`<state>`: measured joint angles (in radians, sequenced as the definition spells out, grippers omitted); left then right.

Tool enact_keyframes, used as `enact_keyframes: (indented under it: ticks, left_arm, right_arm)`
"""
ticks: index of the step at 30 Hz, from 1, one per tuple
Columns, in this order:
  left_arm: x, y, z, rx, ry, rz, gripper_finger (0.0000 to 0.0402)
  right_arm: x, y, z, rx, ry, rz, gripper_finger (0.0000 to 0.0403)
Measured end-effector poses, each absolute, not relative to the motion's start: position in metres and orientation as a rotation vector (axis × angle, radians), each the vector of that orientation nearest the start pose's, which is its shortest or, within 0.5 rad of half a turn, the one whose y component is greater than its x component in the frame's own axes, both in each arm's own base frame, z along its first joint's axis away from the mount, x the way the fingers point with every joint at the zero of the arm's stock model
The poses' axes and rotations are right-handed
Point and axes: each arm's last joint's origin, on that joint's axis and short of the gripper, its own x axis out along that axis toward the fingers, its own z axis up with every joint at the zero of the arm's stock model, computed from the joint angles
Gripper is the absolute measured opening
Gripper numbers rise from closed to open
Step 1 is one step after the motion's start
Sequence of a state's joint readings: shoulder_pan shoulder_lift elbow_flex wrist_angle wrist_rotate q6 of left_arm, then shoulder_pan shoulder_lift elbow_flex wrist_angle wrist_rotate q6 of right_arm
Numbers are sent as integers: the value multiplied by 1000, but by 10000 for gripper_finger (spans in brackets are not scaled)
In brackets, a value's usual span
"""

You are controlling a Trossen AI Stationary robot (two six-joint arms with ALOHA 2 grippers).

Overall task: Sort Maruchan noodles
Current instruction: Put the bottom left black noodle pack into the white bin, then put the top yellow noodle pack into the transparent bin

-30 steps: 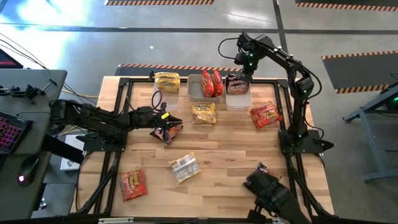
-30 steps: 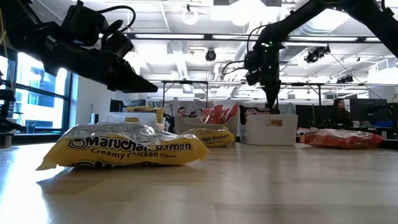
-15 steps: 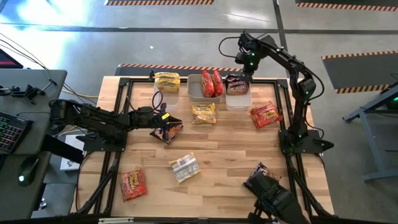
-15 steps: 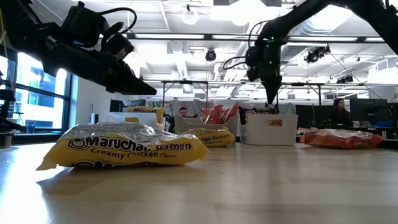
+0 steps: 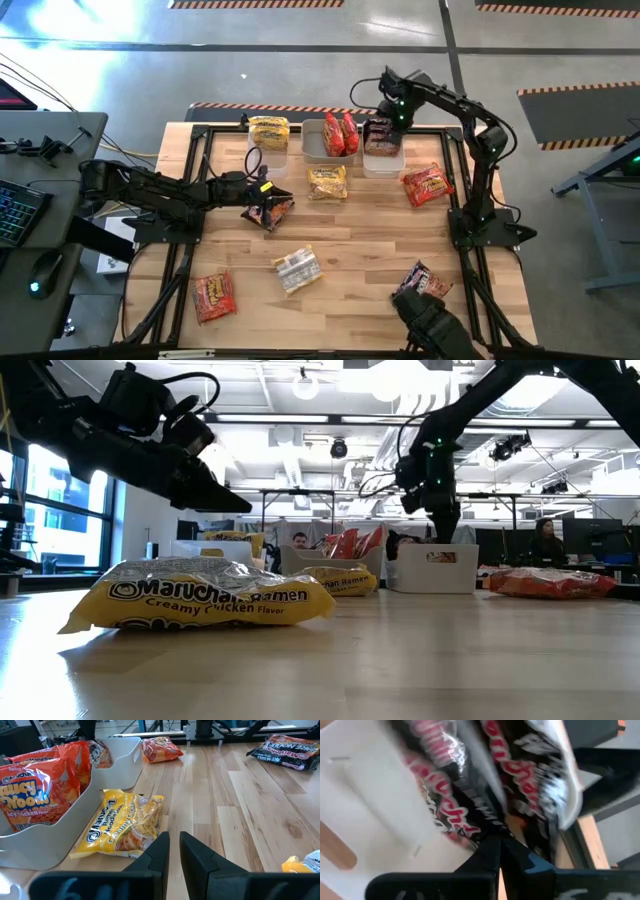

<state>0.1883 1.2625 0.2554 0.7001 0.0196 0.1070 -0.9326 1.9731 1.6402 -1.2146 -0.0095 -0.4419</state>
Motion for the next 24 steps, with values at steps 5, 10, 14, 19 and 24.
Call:
enact_keyframes:
  ticks: [5,10,14,19,24]
  left_arm:
    - [210,40,151,75,314,151,35]
    - [210,40,151,75,314,151,35]
    - [210,39,151,75,314,151,35]
    - [210,39,151,75,314,151,35]
    - [210,39,151,73,313,151,35]
  right_arm:
    - [229,-299,223,353,1519,-392,0]
    - [230,-300,245,288,1482,-460,0]
    - [227,-291,276,256,1368,-450,0]
    - [231,-276,288,293,1298,-364,3]
    - [248,-268,281,227,1337,-351,56]
